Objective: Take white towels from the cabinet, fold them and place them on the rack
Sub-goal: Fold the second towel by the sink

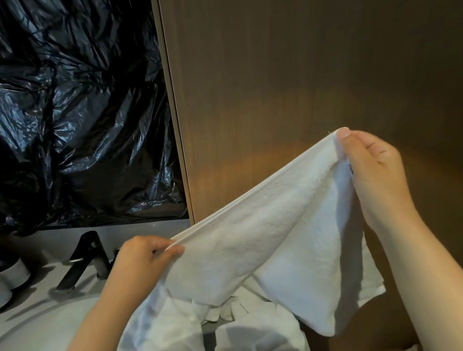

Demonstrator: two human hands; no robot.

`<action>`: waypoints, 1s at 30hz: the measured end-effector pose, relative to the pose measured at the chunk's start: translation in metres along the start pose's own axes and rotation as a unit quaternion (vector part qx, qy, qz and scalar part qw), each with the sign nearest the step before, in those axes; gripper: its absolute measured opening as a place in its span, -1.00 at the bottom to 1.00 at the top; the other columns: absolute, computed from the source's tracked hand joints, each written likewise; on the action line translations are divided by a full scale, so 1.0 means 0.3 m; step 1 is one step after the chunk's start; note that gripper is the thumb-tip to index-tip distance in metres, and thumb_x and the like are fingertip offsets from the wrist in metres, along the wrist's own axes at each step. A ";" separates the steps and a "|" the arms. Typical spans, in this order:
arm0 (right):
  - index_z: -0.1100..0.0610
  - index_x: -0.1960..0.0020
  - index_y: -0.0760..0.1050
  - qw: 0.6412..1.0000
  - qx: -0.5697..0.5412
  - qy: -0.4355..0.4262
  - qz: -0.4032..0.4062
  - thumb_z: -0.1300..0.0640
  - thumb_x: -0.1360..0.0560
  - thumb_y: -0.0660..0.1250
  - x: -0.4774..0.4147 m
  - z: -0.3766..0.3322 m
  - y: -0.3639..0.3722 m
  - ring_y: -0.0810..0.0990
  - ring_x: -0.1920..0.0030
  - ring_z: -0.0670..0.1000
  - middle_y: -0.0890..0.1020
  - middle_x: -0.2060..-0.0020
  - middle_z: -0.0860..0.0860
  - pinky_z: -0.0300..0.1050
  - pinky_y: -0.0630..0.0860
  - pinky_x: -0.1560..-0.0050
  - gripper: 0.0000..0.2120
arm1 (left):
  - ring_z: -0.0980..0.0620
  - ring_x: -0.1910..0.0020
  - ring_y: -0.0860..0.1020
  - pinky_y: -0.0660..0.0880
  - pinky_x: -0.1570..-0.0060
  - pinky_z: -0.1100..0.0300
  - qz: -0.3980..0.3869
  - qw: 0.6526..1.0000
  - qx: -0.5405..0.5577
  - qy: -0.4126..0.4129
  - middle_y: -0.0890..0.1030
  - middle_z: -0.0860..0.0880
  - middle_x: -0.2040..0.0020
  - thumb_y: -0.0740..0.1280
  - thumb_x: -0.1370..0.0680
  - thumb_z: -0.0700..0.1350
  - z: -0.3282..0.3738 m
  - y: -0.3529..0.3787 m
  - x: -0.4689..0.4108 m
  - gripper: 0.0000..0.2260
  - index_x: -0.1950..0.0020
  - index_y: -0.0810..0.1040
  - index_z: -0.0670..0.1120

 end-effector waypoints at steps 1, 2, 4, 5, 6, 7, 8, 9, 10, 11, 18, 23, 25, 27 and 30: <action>-0.01 0.26 0.52 1.000 0.007 -0.002 0.005 -0.06 -0.61 0.23 -0.012 -0.003 -0.006 0.55 0.33 -0.26 0.53 0.44 -0.21 -0.49 0.44 0.35 -0.70 | -0.07 0.24 0.62 0.54 0.19 0.04 0.006 1.000 -0.005 0.002 0.67 -0.13 0.28 0.44 -0.50 -0.02 -0.002 -0.017 -0.014 -0.86 0.26 0.69 0.07; 0.00 0.25 0.52 1.000 0.015 -0.004 0.013 -0.06 -0.61 0.23 -0.026 -0.005 -0.016 0.54 0.33 -0.27 0.52 0.45 -0.22 -0.50 0.44 0.36 -0.70 | 0.00 0.25 0.61 0.52 0.18 0.08 0.014 1.000 -0.006 0.004 0.68 -0.08 0.29 0.43 -0.51 -0.01 -0.002 -0.038 -0.027 -0.84 0.27 0.65 0.14; 0.01 0.23 0.52 0.999 0.029 -0.009 0.027 -0.08 -0.61 0.23 -0.058 -0.016 -0.037 0.53 0.33 -0.28 0.51 0.45 -0.23 -0.51 0.43 0.36 -0.71 | 0.11 0.26 0.60 0.52 0.22 0.15 0.037 0.999 0.010 0.009 0.68 0.01 0.28 0.43 -0.51 -0.01 0.010 -0.084 -0.054 -0.84 0.27 0.61 0.20; 0.01 0.22 0.52 0.999 0.037 -0.012 0.033 -0.09 -0.60 0.23 -0.075 -0.022 -0.048 0.52 0.33 -0.28 0.51 0.44 -0.22 -0.52 0.43 0.36 -0.72 | 0.16 0.27 0.59 0.49 0.27 0.24 0.052 0.998 0.024 0.013 0.68 0.06 0.29 0.43 -0.51 -0.01 0.022 -0.107 -0.067 -0.84 0.26 0.61 0.20; 0.01 0.20 0.52 0.998 0.046 -0.015 0.041 -0.11 -0.60 0.23 -0.093 -0.030 -0.061 0.52 0.32 -0.28 0.51 0.43 -0.22 -0.52 0.43 0.36 -0.72 | 0.19 0.28 0.59 0.43 0.31 0.33 0.069 0.997 0.036 0.019 0.66 0.11 0.31 0.43 -0.50 -0.01 0.040 -0.132 -0.082 -0.84 0.27 0.61 0.20; 0.01 0.19 0.52 0.997 0.053 -0.019 0.051 -0.12 -0.60 0.23 -0.110 -0.040 -0.075 0.52 0.31 -0.28 0.51 0.42 -0.21 -0.52 0.44 0.35 -0.71 | 0.22 0.29 0.58 0.38 0.33 0.40 0.088 0.995 0.048 0.022 0.65 0.14 0.32 0.43 -0.50 -0.01 0.058 -0.158 -0.096 -0.82 0.28 0.60 0.21; 0.02 0.18 0.52 0.996 0.059 -0.023 0.061 -0.13 -0.60 0.22 -0.128 -0.050 -0.091 0.51 0.31 -0.27 0.51 0.41 -0.21 -0.49 0.45 0.34 -0.70 | 0.23 0.29 0.57 0.36 0.33 0.41 0.108 0.992 0.064 0.027 0.64 0.16 0.33 0.43 -0.49 -0.02 0.078 -0.186 -0.113 -0.81 0.30 0.59 0.21; 0.06 0.17 0.52 0.995 0.062 -0.027 0.073 -0.14 -0.60 0.21 -0.146 -0.061 -0.108 0.50 0.32 -0.26 0.50 0.41 -0.19 -0.43 0.46 0.31 -0.68 | 0.23 0.29 0.57 0.37 0.32 0.39 0.127 0.988 0.077 0.033 0.64 0.16 0.33 0.43 -0.50 -0.01 0.101 -0.215 -0.129 -0.80 0.31 0.59 0.22; 0.08 0.16 0.52 0.994 0.063 -0.031 0.084 -0.15 -0.60 0.20 -0.165 -0.071 -0.125 0.48 0.34 -0.24 0.49 0.41 -0.18 -0.36 0.45 0.29 -0.66 | 0.23 0.29 0.56 0.37 0.31 0.37 0.143 0.985 0.086 0.041 0.63 0.17 0.33 0.42 -0.50 0.00 0.128 -0.247 -0.148 -0.81 0.30 0.58 0.24; 0.07 0.15 0.52 0.993 0.062 -0.035 0.096 -0.16 -0.60 0.19 -0.183 -0.082 -0.142 0.47 0.35 -0.24 0.48 0.40 -0.17 -0.32 0.43 0.27 -0.65 | 0.23 0.28 0.56 0.36 0.30 0.35 0.156 0.982 0.093 0.051 0.63 0.18 0.32 0.41 -0.51 0.03 0.159 -0.280 -0.168 -0.83 0.28 0.58 0.24; -0.06 0.08 0.52 0.979 0.058 -0.061 0.187 -0.17 -0.62 0.13 -0.291 -0.155 -0.232 0.50 0.21 -0.17 0.53 0.24 -0.13 -0.27 0.39 0.20 -0.72 | 0.27 0.34 0.56 0.40 0.40 0.35 0.261 0.951 0.119 0.116 0.61 0.19 0.34 0.46 -0.46 0.07 0.383 -0.524 -0.291 -0.89 0.25 0.59 0.15; 0.00 0.06 0.49 0.970 0.064 -0.070 0.225 -0.10 -0.64 0.14 -0.324 -0.170 -0.266 0.48 0.28 -0.19 0.51 0.26 -0.11 -0.37 0.35 0.34 -0.75 | 0.19 0.28 0.61 0.53 0.24 0.28 0.288 0.911 0.259 0.140 0.67 0.13 0.25 0.51 -0.43 -0.04 0.425 -0.607 -0.338 -0.84 0.01 0.65 0.01; 0.09 0.03 0.50 0.969 0.072 -0.074 0.224 -0.06 -0.65 0.14 -0.331 -0.165 -0.268 0.44 0.28 -0.15 0.51 0.27 -0.08 -0.40 0.35 0.36 -0.73 | 0.26 0.26 0.62 0.53 0.28 0.39 0.301 0.902 0.274 0.147 0.67 0.21 0.25 0.48 -0.47 -0.06 0.432 -0.624 -0.341 -0.86 -0.02 0.66 0.04; 0.07 0.01 0.49 0.972 0.061 -0.065 0.219 -0.08 -0.65 0.14 -0.332 -0.150 -0.271 0.45 0.24 -0.16 0.51 0.25 -0.10 -0.45 0.36 0.30 -0.73 | 0.33 0.27 0.61 0.48 0.33 0.47 0.304 0.897 0.281 0.156 0.66 0.29 0.26 0.45 -0.50 -0.08 0.436 -0.629 -0.337 -0.88 -0.02 0.66 0.06; 0.04 0.03 0.48 0.974 0.058 -0.060 0.211 -0.10 -0.64 0.14 -0.327 -0.136 -0.263 0.47 0.17 -0.07 0.52 0.23 -0.08 -0.22 0.39 0.14 -0.74 | 0.24 0.23 0.62 0.50 0.27 0.31 0.329 0.898 0.248 0.154 0.66 0.19 0.22 0.43 -0.51 -0.05 0.433 -0.633 -0.321 -0.92 0.02 0.67 0.05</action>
Point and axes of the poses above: each hand's wrist, its own x-axis away from the middle knuckle, its own y-axis out of the palm, z = x × y, the point moved 10 cm from there along -x, towards the middle knuckle
